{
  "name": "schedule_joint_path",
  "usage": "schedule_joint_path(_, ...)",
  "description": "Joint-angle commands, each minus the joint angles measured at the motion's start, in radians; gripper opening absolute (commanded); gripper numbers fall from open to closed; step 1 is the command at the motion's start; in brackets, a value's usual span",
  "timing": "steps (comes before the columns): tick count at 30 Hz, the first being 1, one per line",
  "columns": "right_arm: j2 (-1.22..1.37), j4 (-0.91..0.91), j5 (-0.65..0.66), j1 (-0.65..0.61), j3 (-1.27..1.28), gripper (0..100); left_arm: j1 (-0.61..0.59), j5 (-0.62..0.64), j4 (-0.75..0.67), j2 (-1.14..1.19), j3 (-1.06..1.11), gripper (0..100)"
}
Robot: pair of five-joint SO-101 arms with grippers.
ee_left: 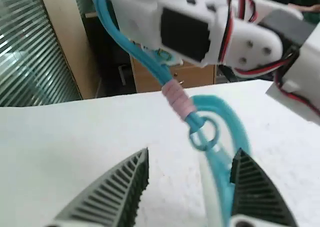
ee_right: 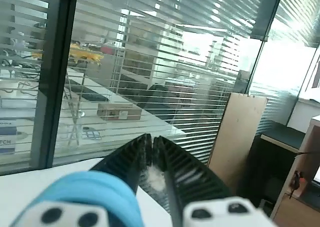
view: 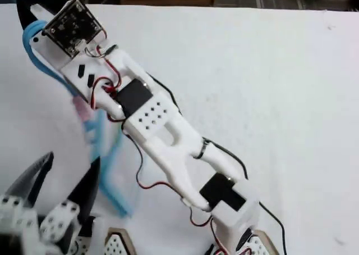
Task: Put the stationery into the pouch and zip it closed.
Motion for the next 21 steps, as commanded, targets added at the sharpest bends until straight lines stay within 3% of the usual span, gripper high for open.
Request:
schedule_joint_path(1,0.002,-0.030,0.014,0.021,-0.012,1.6,0.001,-0.009,0.035,0.031,-0.153,28)
schedule_joint_path(5,-0.002,-0.031,0.012,0.061,-0.012,1.6,-0.101,-0.083,0.054,0.035,-0.269,28)
schedule_joint_path(11,-0.008,-0.024,0.012,0.073,-0.048,1.6,-0.136,-0.106,0.058,0.030,-0.207,28)
schedule_joint_path(21,-0.054,0.062,0.011,0.068,-0.127,1.6,-0.358,-0.106,0.017,0.031,-0.132,28)
